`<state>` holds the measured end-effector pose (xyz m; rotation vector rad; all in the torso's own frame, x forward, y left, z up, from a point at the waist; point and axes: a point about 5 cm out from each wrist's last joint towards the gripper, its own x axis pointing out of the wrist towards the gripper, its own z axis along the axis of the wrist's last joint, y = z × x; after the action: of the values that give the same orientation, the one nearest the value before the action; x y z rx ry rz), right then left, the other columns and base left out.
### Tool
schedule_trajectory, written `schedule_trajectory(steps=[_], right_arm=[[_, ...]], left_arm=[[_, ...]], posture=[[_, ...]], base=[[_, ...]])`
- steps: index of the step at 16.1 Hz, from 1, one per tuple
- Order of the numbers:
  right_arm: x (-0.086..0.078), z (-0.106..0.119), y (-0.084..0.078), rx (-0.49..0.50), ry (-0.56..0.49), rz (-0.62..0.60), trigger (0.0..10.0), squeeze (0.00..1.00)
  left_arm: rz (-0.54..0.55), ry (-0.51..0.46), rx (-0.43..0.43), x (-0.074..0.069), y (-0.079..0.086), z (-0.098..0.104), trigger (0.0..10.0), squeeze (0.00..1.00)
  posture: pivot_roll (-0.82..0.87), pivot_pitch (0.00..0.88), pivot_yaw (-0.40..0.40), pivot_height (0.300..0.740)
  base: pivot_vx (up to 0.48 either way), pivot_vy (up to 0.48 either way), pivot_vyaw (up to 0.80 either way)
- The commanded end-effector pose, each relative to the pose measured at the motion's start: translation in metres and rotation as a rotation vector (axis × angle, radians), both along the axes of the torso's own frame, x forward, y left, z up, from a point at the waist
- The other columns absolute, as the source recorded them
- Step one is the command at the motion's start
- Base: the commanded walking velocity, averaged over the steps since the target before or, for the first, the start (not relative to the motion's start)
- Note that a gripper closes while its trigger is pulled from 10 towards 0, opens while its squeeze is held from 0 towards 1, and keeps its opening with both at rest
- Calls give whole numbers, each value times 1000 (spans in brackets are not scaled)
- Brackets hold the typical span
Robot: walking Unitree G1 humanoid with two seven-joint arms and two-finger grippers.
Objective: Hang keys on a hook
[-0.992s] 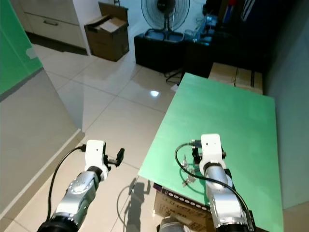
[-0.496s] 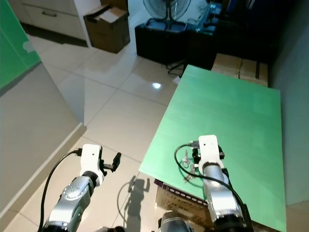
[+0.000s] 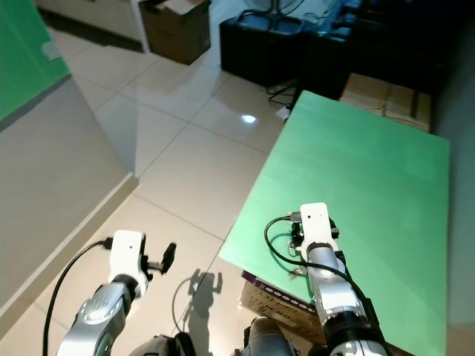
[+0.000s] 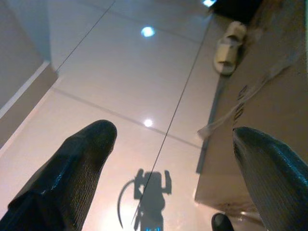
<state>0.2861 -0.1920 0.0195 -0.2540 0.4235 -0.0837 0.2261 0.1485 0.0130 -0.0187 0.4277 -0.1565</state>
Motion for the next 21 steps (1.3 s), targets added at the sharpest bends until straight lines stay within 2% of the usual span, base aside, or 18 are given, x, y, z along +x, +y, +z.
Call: schedule_trajectory(steps=[1, 8, 15, 21], right_arm=[[-3, -6, 1, 14, 26, 2, 10000, 0], [-14, -22, 16, 30, 63, 28, 10000, 0], [-23, -26, 6, -15, 76, -12, 10000, 0], [-28, -28, 8, -23, 77, -5, 10000, 0]], left_arm=[[9, 15, 13, -4, 3, 0, 10000, 0], [15, 21, 9, -8, 3, 6, 10000, 0], [1, 28, 5, -5, 0, 7, 10000, 0], [-5, 22, -3, 0, -4, 9, 10000, 0]], posture=[[-231, 201, 22, 740], [-224, 195, 18, 740], [-239, 186, 24, 740], [-248, 180, 24, 740]], base=[[0, 0, 0], [0, 0, 0], [0, 0, 0], [0, 0, 0]])
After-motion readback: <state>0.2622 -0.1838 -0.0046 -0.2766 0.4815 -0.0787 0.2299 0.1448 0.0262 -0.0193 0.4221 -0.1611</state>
